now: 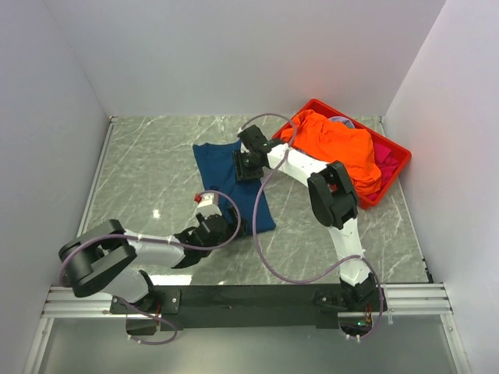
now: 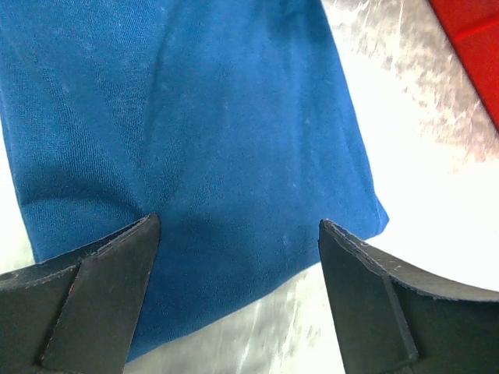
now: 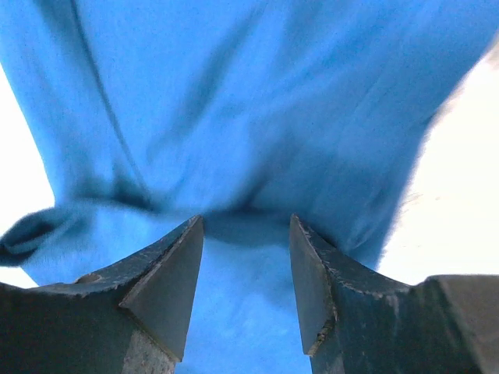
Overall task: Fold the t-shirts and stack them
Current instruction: Fold the tshirt
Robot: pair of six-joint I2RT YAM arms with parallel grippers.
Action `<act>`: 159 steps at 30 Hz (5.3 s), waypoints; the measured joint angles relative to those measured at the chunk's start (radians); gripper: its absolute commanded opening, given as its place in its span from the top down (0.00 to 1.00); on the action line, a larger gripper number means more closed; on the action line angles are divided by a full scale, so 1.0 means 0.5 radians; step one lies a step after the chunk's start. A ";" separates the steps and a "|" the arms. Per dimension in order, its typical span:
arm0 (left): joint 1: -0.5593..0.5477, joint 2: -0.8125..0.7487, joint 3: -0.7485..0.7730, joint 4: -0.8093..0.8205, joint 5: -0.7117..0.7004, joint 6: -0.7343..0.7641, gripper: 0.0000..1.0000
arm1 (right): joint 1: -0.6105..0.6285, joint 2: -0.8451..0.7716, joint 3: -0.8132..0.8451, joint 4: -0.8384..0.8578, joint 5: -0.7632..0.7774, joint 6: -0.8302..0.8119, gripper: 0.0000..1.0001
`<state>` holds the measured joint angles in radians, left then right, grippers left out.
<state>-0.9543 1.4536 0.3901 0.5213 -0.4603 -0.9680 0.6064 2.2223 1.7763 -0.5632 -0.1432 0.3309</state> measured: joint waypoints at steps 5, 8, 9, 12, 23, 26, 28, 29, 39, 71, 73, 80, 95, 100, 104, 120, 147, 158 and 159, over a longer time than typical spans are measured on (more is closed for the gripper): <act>-0.098 -0.179 -0.039 -0.237 -0.070 -0.059 0.07 | -0.031 -0.035 0.014 0.020 0.046 -0.008 0.44; -0.135 -0.283 -0.024 -0.436 -0.091 -0.055 0.05 | -0.038 -0.195 -0.165 0.063 0.043 -0.005 0.43; -0.146 -0.325 0.000 -0.537 -0.105 -0.044 0.05 | -0.040 -0.284 -0.262 0.088 0.040 -0.002 0.43; -0.172 -0.446 0.093 -0.758 -0.147 -0.029 0.02 | -0.040 -0.605 -0.549 0.146 0.049 0.017 0.41; -0.193 -0.849 0.172 -1.286 -0.349 -0.213 0.01 | 0.065 -1.595 -1.608 0.408 0.151 0.151 0.39; -0.193 -0.805 0.133 -1.456 -0.361 -0.320 0.01 | 0.111 -1.626 -1.791 0.420 0.159 0.195 0.39; -0.192 -0.767 0.118 -1.547 -0.363 -0.388 0.02 | 0.155 -1.636 -1.882 0.423 0.165 0.230 0.39; -0.192 -0.753 0.114 -1.572 -0.362 -0.411 0.03 | 0.179 -1.638 -1.910 0.424 0.169 0.244 0.39; -0.191 -0.616 0.105 -1.637 -0.359 -0.502 0.14 | 0.298 -1.566 -1.971 0.555 0.193 0.319 0.39; -0.166 -0.395 0.054 -1.249 -0.261 -0.481 0.88 | 0.389 -1.365 -2.046 0.741 0.255 0.437 0.67; -0.166 -0.385 0.054 -1.215 -0.238 -0.490 1.00 | 0.391 -1.365 -2.050 0.735 0.256 0.440 0.76; -0.166 -0.466 0.050 -1.265 -0.082 -0.410 0.99 | 0.505 -1.455 -2.068 0.577 0.312 0.453 1.00; -0.289 -1.051 -0.017 -1.756 0.658 -0.201 0.99 | 0.809 -2.100 -2.164 -0.040 0.134 0.488 1.00; -0.369 -1.099 0.042 -1.833 0.954 -0.089 0.99 | 0.907 -2.171 -2.144 -0.268 -0.063 0.449 1.00; -0.465 -1.122 0.114 -1.908 1.172 -0.016 0.99 | 0.967 -2.307 -2.101 -0.436 -0.264 0.401 1.00; -0.560 -1.530 0.410 -2.112 1.135 -0.012 0.99 | 1.044 -2.464 -1.644 -0.853 -0.255 0.301 1.00; -0.156 -1.148 0.340 -1.610 0.301 -0.057 1.00 | 0.337 -1.960 -1.398 -0.458 0.127 -0.030 1.00; 0.165 -1.019 0.304 -1.414 0.449 0.124 0.99 | 0.189 -1.576 -1.196 -0.362 0.126 -0.127 1.00; 0.201 -0.998 0.300 -1.383 0.469 0.143 1.00 | 0.174 -1.528 -1.173 -0.359 0.122 -0.135 1.00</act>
<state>-0.8539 0.9546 0.5400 -0.1703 -0.2256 -0.8967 0.6933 1.4582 1.1900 -0.7429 -0.0822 0.2634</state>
